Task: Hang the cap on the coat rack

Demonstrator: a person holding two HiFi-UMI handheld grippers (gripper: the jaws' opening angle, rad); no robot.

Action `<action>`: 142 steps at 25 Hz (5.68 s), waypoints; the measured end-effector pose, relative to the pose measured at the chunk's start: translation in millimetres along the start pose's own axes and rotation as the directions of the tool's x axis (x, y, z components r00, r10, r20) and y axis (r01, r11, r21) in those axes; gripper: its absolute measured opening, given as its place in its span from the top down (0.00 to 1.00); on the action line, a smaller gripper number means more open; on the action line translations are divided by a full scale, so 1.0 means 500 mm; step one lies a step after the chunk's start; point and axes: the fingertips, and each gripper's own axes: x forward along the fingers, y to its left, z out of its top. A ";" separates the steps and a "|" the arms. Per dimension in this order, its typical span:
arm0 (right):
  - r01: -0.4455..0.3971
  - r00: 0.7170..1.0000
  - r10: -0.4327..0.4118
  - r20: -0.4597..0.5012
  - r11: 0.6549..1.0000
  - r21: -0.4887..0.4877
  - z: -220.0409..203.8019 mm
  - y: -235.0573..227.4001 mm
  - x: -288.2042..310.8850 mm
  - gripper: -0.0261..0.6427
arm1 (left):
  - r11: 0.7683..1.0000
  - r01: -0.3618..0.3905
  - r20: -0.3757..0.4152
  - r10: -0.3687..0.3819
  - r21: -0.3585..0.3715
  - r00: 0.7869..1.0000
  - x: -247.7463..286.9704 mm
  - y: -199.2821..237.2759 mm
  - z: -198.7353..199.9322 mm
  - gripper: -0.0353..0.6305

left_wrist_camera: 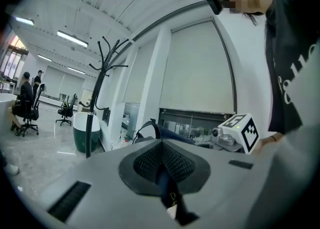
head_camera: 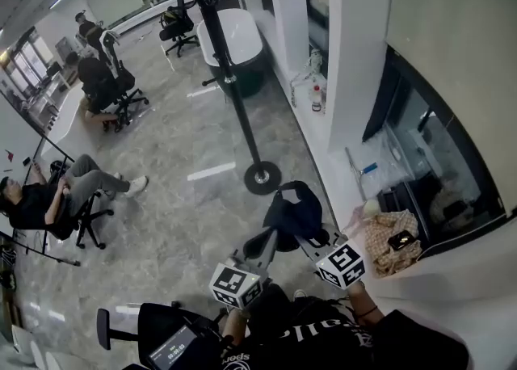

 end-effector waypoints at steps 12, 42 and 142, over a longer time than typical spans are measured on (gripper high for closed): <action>-0.001 1.000 0.001 -0.018 1.000 0.013 0.016 -0.059 0.113 0.90 | 1.000 -0.020 -0.015 0.020 -0.012 1.000 0.053 0.133 0.013 0.95; 0.163 0.986 -0.161 -0.049 0.986 0.022 0.192 -0.227 0.568 0.90 | 0.995 0.080 0.037 -0.078 -0.052 0.996 0.171 0.678 0.120 0.95; 0.134 0.980 -0.114 -0.163 0.984 0.119 0.185 -0.866 0.900 0.57 | 0.980 -0.193 0.034 0.195 -0.050 0.980 0.504 0.902 0.201 0.95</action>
